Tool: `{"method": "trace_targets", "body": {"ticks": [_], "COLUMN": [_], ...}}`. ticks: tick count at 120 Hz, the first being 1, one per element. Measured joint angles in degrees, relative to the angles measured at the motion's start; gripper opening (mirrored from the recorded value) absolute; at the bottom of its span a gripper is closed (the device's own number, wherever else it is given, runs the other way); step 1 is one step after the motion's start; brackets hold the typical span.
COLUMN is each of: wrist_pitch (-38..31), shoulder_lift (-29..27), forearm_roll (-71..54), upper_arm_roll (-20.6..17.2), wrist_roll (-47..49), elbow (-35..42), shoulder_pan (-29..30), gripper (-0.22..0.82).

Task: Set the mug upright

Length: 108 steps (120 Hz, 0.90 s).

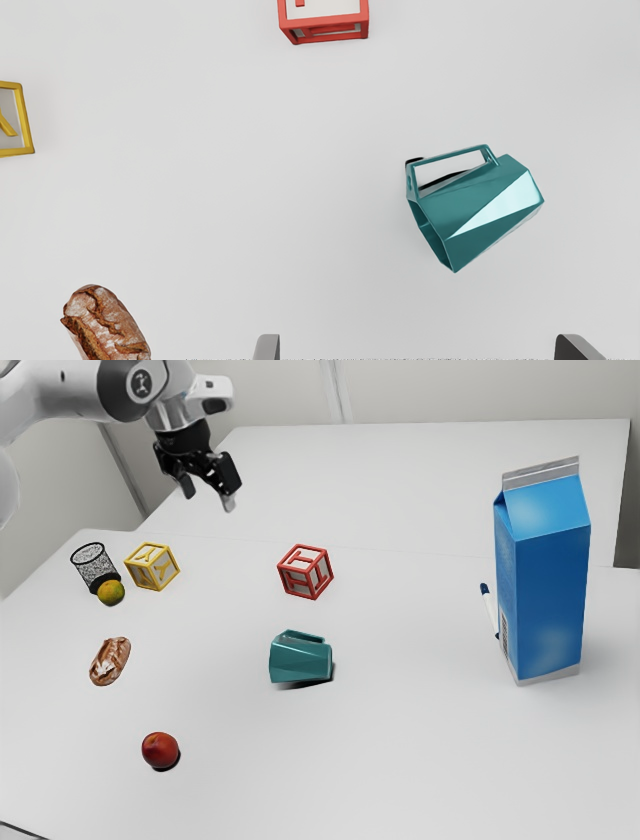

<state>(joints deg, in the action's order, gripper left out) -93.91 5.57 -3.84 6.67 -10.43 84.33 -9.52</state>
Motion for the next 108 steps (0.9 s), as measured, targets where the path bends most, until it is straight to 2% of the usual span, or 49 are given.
{"method": "trace_targets", "body": {"ticks": [16, 49, 71, 108], "wrist_pitch": [0.13, 1.83, 2.04, 0.48], "shoulder_lift": [-0.67, 0.90, 2.90, 8.83], "forearm_roll": [2.01, 29.12, 42.63, 50.10], "upper_arm_roll": [0.49, 10.03, 11.35, 12.59], "wrist_roll": [0.10, -0.41, -2.41, -7.76], "elbow": [2.20, 14.40, 22.53, 25.33], "shoulder_pan": [0.34, 1.28, 0.66, 0.71], "gripper": [0.60, 0.60, 0.60, 0.59]}}
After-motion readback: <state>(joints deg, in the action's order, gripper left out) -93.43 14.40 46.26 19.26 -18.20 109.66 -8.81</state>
